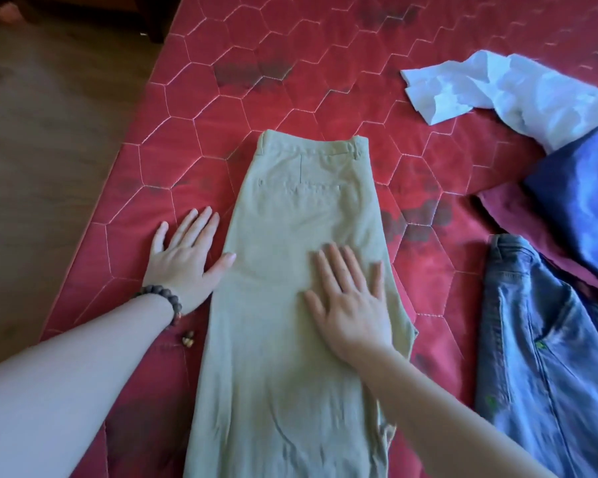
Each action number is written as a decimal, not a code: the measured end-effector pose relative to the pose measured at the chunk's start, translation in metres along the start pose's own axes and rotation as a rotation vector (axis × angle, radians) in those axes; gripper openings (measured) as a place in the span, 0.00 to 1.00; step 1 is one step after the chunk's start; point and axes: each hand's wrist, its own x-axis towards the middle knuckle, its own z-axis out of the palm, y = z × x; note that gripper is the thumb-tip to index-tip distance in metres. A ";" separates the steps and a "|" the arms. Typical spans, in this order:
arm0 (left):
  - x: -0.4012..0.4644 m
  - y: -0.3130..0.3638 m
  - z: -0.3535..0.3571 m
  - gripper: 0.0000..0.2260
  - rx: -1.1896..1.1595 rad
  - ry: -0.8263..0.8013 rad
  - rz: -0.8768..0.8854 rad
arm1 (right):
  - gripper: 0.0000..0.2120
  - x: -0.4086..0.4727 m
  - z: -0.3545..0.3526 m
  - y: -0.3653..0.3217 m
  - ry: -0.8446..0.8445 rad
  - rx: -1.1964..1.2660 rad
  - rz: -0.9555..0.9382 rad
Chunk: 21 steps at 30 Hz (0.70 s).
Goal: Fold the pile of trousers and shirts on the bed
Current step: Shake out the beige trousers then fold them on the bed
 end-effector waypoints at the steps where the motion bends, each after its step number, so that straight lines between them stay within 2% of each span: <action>1: -0.001 0.002 -0.003 0.31 -0.027 -0.025 -0.016 | 0.30 -0.007 -0.003 0.022 -0.001 -0.038 0.106; 3: -0.013 0.017 -0.010 0.29 -0.042 0.031 -0.025 | 0.31 -0.018 -0.010 0.047 -0.039 -0.105 0.231; 6: -0.047 0.066 -0.009 0.25 -0.027 0.202 0.163 | 0.29 -0.034 -0.011 0.019 0.034 -0.043 0.145; 8: -0.077 0.102 0.007 0.23 -0.057 0.117 0.284 | 0.27 -0.053 -0.005 -0.022 0.053 0.085 0.011; 11: -0.125 0.114 0.035 0.27 0.042 -0.072 0.230 | 0.26 -0.092 0.009 -0.064 -0.004 0.187 -0.040; 17: -0.170 0.083 0.043 0.30 0.120 -0.012 0.214 | 0.31 -0.129 0.017 -0.034 0.018 0.115 0.096; 21: -0.189 0.091 0.046 0.33 0.148 -0.072 0.145 | 0.31 -0.146 0.019 -0.041 -0.031 0.107 0.170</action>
